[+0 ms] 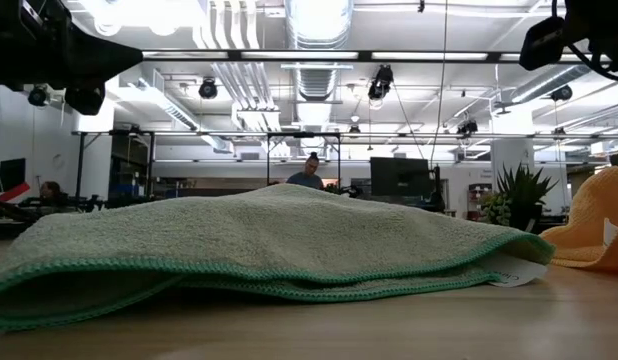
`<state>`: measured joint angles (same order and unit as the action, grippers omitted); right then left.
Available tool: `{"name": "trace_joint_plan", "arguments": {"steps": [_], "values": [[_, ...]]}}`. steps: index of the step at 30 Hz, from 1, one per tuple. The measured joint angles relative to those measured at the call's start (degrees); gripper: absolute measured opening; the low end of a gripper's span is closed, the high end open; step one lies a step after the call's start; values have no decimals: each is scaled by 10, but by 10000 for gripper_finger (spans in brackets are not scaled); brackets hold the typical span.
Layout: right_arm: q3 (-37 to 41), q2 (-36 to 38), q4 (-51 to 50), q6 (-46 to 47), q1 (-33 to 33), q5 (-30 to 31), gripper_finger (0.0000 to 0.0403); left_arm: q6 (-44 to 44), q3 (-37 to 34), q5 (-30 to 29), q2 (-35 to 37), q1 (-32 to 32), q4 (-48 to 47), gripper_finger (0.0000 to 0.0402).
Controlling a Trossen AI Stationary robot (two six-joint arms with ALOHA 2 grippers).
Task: Fold microfiber towels
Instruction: Fold the pink microfiber towel
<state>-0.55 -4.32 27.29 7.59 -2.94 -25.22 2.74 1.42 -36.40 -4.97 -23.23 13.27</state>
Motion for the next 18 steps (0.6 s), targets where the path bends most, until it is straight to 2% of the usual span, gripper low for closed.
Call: {"name": "trace_joint_plan", "arguments": {"steps": [1, 4, 6, 9, 12, 14, 18], "values": [[0, 0, 3, 21, 0, 0, 9, 17, 0, 2, 0, 0, 5, 1], [0, 0, 7, 209, 2, 1, 9, 190, 0, 31, 0, -1, 26, 1], [0, 0, 6, 264, -1, 14, 9, 231, 0, 11, 0, 0, 61, 1], [0, 0, 1, 262, -1, 17, 9, 226, 0, -7, 0, 0, 102, 1], [0, 0, 0, 259, -1, 16, 9, 181, 0, -13, 0, 0, 137, 1], [0, 0, 0, 259, -1, 16, 9, 146, 0, -13, 0, 0, 149, 1], [0, 0, -3, 255, -1, 24, 9, 134, 0, -32, -5, 0, 159, 1]]}}
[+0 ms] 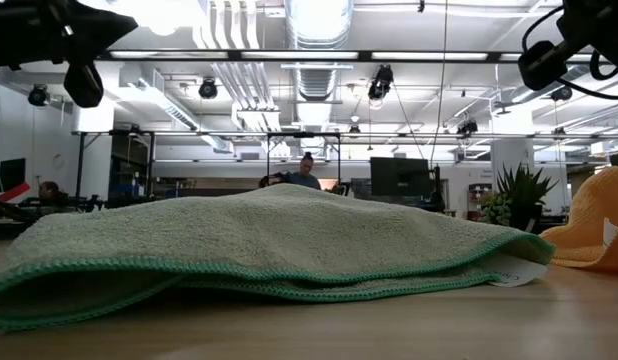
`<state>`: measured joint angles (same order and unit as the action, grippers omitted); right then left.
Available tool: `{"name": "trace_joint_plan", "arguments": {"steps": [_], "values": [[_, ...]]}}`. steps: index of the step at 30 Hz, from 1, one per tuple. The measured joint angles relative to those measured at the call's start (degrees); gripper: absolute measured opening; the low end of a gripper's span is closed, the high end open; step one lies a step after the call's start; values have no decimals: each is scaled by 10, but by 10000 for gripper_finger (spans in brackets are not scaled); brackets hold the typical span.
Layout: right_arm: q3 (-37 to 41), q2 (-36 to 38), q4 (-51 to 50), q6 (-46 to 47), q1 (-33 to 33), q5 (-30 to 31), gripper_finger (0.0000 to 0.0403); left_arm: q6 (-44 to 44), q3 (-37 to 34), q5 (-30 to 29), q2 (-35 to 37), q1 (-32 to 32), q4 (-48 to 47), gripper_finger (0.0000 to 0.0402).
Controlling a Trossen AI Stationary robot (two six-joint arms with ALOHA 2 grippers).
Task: Fold microfiber towels
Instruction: Fold the pink microfiber towel
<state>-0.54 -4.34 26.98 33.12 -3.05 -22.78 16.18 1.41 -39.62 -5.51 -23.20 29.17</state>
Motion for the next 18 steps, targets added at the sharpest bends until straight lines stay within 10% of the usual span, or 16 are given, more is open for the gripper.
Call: {"name": "trace_joint_plan", "arguments": {"steps": [18], "values": [[0, -4, -18, -151, 0, 89, 9, -19, 24, 1, -125, 0, 85, 1]]}}
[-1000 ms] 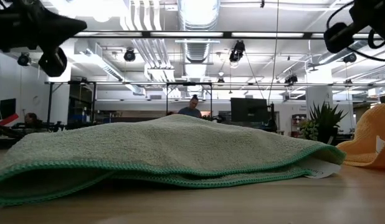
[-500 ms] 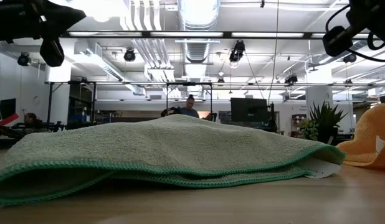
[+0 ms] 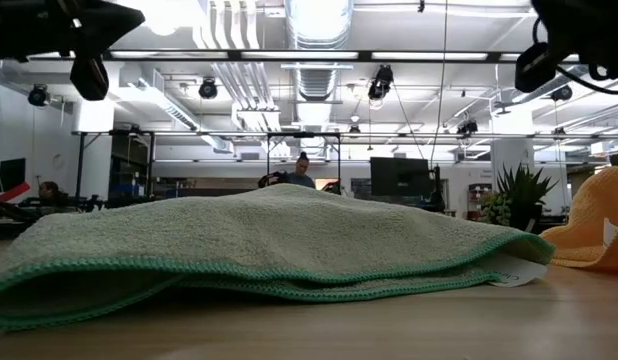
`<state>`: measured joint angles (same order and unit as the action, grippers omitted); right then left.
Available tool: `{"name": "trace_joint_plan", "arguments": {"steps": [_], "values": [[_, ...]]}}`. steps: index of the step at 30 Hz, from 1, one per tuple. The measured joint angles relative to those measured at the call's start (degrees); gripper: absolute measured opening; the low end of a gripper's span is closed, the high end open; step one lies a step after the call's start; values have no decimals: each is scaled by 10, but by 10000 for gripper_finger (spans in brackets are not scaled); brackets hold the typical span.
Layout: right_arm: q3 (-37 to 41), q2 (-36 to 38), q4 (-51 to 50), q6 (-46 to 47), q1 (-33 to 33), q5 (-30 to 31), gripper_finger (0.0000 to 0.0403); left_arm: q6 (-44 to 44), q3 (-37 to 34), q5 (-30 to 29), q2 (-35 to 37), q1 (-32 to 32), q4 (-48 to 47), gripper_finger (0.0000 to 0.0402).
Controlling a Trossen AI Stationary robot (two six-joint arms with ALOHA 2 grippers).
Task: Fold microfiber towels
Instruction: Fold the pink microfiber towel
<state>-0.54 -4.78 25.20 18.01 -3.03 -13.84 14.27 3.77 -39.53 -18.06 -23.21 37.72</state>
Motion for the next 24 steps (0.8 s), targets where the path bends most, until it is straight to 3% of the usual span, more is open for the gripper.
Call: {"name": "trace_joint_plan", "arguments": {"steps": [4, 6, 13, 24], "values": [[0, 0, 1, -10, 0, 112, 9, 4, 37, 0, -61, 0, -1, 1], [0, -1, 2, -24, 0, 136, 9, 3, 59, 1, -92, 0, -1, 1], [-27, -29, 5, -56, 0, 154, 9, -12, 139, 8, -177, 0, -30, 1], [-121, -156, 6, -175, 0, 155, 9, 4, 278, 11, -295, 0, -215, 1]]}}
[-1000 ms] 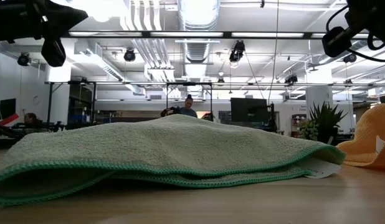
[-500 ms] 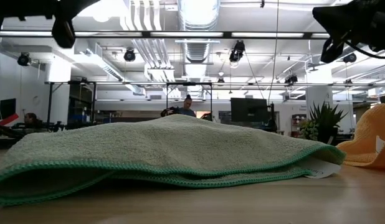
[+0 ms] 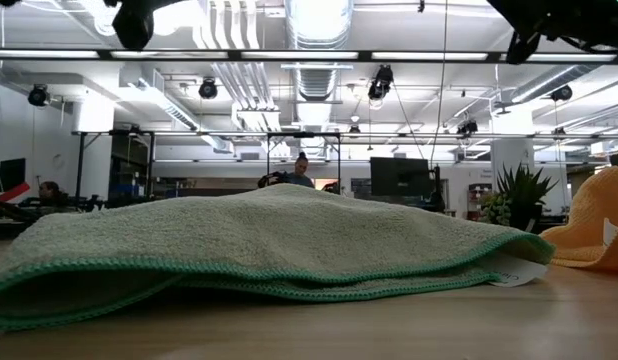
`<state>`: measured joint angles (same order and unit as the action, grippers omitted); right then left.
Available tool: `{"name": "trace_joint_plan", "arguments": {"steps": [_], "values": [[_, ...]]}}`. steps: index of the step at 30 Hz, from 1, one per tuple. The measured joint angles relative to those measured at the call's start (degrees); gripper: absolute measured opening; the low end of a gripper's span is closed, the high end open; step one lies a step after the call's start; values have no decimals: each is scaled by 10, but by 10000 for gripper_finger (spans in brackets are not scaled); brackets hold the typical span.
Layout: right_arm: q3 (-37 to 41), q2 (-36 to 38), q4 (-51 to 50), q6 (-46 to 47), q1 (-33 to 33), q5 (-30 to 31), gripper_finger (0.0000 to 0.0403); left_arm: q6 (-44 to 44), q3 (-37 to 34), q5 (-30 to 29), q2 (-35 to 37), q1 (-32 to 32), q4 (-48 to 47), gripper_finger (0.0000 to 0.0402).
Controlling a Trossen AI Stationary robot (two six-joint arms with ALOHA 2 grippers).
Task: Fold microfiber towels
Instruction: Fold the pink microfiber towel
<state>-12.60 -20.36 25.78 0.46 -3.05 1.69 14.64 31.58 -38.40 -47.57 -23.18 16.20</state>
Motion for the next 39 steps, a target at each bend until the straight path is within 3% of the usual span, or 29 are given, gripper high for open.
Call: {"name": "trace_joint_plan", "arguments": {"steps": [9, 12, 16, 21, 29, 39], "values": [[-56, -113, 0, -42, 0, 0, 9, 117, 120, 22, -69, 11, -273, 1], [-71, -144, 1, -53, 0, 0, 9, 148, 138, 36, -97, 11, -323, 5], [-87, -180, 1, -63, 0, 0, 9, 170, 151, 57, -128, 11, -362, 31], [-99, -218, 9, -74, 0, 0, 9, 166, 150, 115, -164, 11, -387, 92], [-104, -256, 8, -76, 0, 0, 9, 180, 152, 118, -232, 16, -468, 189], [-105, -296, 51, -71, 0, 0, 9, 176, 153, 118, -322, 26, -558, 205]]}}
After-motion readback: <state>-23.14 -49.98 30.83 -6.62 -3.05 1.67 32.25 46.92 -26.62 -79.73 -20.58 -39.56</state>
